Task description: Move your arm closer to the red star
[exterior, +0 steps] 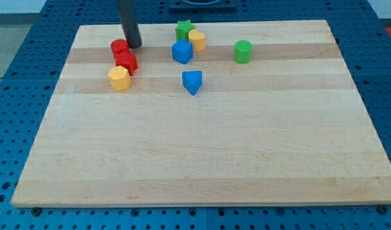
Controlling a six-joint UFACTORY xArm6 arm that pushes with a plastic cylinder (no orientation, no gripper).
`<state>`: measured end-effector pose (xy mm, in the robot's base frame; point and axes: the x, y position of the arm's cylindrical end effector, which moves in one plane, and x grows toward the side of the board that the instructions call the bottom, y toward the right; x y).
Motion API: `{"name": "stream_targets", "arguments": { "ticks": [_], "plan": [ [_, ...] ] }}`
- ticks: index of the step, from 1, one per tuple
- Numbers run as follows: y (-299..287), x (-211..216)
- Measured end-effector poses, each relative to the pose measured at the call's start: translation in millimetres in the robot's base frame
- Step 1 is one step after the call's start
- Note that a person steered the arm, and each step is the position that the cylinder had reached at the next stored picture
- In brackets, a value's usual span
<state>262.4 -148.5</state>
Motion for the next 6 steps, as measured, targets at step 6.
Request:
{"name": "stream_targets", "arguments": {
  "ticks": [6],
  "plan": [
    [19.5,74.0]
  ]
}}
